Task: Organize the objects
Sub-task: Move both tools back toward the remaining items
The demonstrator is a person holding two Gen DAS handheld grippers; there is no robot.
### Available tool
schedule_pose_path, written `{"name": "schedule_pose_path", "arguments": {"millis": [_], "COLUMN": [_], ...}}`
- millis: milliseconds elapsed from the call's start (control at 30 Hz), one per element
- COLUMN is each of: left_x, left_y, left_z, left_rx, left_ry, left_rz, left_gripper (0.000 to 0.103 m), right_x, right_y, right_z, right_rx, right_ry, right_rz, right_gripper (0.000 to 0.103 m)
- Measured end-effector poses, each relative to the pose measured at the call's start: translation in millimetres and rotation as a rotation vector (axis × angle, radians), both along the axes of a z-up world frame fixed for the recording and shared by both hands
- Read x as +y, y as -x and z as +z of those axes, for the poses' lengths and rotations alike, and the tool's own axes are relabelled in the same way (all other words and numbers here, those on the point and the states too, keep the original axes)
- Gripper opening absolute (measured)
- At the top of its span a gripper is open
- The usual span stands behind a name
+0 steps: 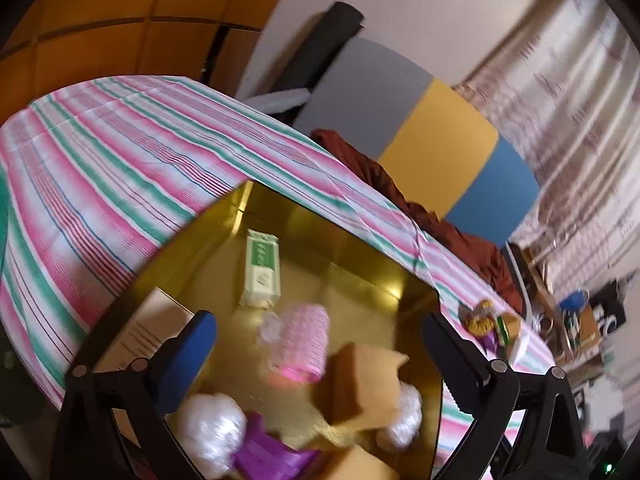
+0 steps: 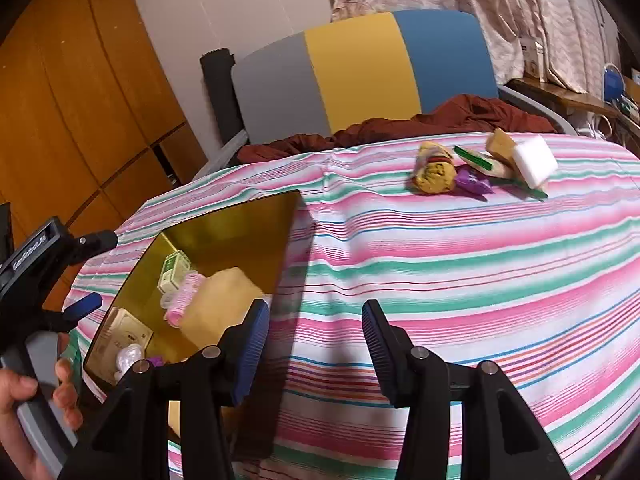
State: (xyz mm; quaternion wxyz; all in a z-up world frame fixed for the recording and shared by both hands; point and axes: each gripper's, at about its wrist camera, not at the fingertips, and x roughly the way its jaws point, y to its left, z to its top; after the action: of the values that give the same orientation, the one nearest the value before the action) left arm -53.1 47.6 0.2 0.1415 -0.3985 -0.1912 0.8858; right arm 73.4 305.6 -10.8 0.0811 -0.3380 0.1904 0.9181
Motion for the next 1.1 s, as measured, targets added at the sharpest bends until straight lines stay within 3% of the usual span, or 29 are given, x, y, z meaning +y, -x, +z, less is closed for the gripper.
{"name": "schedule_pose_path", "arguments": {"millis": [433,800,967,1100], "left_x": [91.2,169.4,188.0,193.5], "left_y": [-44.1,-83.2,-90.6,-94.0], "left_z": [1.5,-7.8,-19.0,-23.9], "left_rx": [0.053,0.073,0.044,0.027], "left_ry": [0.104,0.184,0.204,0.212], "left_rz": [-0.279,-0.498,-0.540,-0.560], "left_gripper": [0.103,0.103,0.103,0.103], "right_x": [53.8,152.2,184.9,196.5], "right_y": [-19.7,-36.2,-8.7,39.1], "right_z": [-27.0,-44.0,-30.4,-7.6], "right_rx": [-0.062,-0.107,-0.069,-0.048], "right_ry": [0.032,0.076,0.107,0.024], "right_rz": [-0.113,-0.303,-0.283,-0.255], "right_gripper": [0.049,0.050,0.051,0.051]}}
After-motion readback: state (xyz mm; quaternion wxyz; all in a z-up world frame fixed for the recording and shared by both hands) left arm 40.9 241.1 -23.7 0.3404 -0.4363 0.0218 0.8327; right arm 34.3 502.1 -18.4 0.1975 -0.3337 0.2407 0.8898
